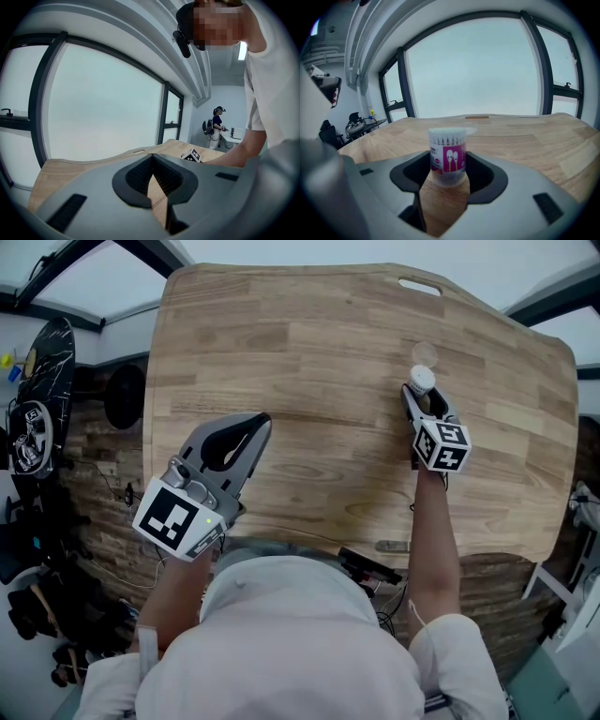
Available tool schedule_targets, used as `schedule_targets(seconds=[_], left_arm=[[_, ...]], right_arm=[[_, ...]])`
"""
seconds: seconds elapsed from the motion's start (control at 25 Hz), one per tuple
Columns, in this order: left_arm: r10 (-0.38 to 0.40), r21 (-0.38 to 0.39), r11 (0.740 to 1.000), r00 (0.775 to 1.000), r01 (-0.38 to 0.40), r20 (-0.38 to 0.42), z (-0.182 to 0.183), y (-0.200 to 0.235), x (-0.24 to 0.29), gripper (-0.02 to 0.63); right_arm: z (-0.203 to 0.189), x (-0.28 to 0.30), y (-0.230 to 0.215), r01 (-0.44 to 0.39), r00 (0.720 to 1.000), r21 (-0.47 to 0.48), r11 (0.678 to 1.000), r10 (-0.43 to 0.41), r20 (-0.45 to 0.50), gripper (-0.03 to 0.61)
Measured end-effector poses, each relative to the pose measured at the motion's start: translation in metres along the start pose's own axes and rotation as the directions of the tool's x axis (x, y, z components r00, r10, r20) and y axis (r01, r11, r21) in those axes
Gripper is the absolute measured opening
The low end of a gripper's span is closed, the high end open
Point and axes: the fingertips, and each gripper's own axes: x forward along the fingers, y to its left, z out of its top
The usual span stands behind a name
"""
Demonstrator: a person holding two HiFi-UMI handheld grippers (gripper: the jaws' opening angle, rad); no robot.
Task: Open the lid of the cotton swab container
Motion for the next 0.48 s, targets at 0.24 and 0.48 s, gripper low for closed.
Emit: schedule_targets(seconds=[0.24,0.48], left_arm=[[0.004,-0.025,1.000,1.000,-0.004,0.007,0.0003,0.0020,-0.0018,0.012],[0.009,-0.037,0.999,1.000,-0.008,0.016,0.0018,0.0023,-0.0055,0.012]], right_arm=[[0.0001,0.0025,-0.0026,0.028,1.000,0.001,1.000,-0.028,-0.010,0.245],[-0.0056,0.0083,0.0002,0.042,0.997,-0.048,0.998,-0.045,-0.069,0.245]])
